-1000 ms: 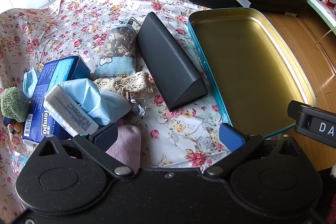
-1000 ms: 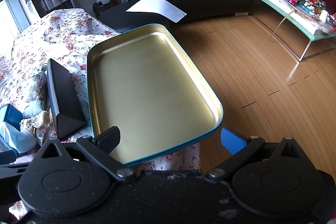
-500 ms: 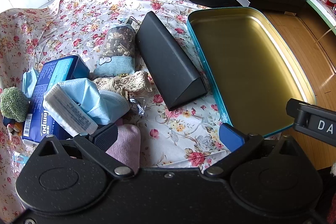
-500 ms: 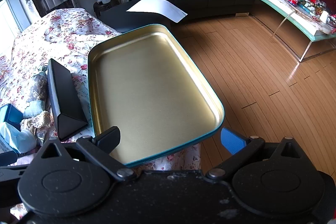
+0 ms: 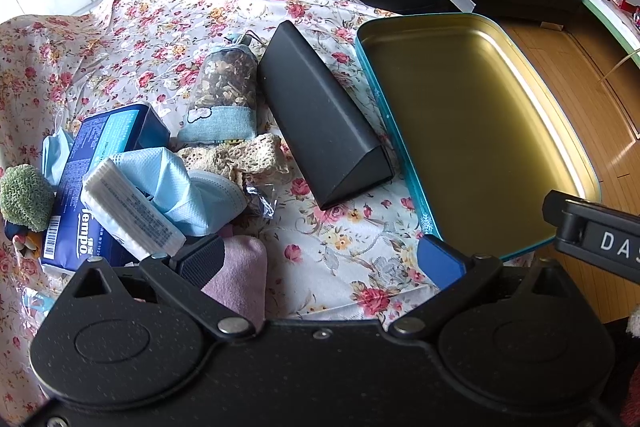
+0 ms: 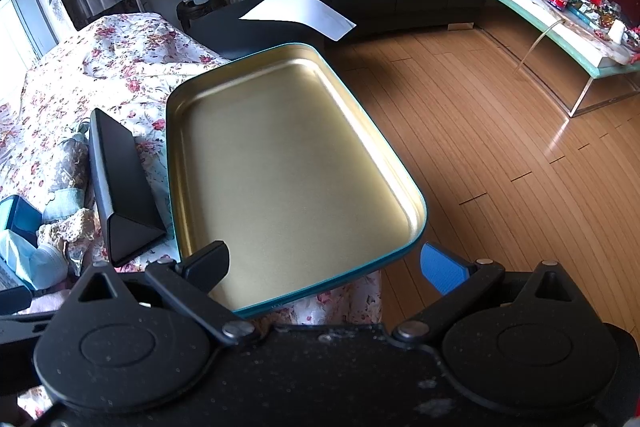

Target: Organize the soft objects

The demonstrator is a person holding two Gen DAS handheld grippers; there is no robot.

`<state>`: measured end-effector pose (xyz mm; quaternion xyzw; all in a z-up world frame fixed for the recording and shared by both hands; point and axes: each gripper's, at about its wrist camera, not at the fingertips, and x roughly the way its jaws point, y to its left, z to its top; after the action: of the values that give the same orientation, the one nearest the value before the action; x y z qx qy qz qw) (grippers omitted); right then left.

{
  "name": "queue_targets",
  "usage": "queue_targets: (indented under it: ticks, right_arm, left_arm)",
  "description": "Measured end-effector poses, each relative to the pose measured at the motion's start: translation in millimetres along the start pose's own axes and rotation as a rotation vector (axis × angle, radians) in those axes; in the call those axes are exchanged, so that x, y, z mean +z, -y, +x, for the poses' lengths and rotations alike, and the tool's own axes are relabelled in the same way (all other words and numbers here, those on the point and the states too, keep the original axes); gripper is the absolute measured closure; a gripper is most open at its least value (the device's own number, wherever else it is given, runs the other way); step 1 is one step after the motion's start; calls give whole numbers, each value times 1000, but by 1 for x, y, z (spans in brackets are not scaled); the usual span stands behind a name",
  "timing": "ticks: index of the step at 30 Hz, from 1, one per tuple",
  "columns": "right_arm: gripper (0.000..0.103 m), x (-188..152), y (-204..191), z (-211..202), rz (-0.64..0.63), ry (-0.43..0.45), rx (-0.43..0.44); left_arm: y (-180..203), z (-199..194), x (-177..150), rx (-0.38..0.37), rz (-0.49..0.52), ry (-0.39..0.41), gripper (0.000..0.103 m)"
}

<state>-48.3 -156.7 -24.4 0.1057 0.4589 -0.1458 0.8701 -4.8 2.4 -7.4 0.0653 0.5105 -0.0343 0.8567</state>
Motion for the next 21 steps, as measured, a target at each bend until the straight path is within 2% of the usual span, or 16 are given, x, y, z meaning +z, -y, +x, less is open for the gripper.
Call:
queue_targets:
  ticks: [7,12,15,21]
  right_arm:
    - [0,0,1,0,2,-4,0]
    - [0,1,-1,-8,2,21,6]
    - [1,0,-5,-20,-9,79,9]
    - [1,-2,-20,-43,-55,182,20]
  left_arm:
    - [-2,-3,-1,-1,-5,7,4]
    - [-9,-15,-1,6,-14,50,4]
    - [-16,-24,-1,-2,-19,89,4]
    - [-40,-41,-5,35,-60,155,4]
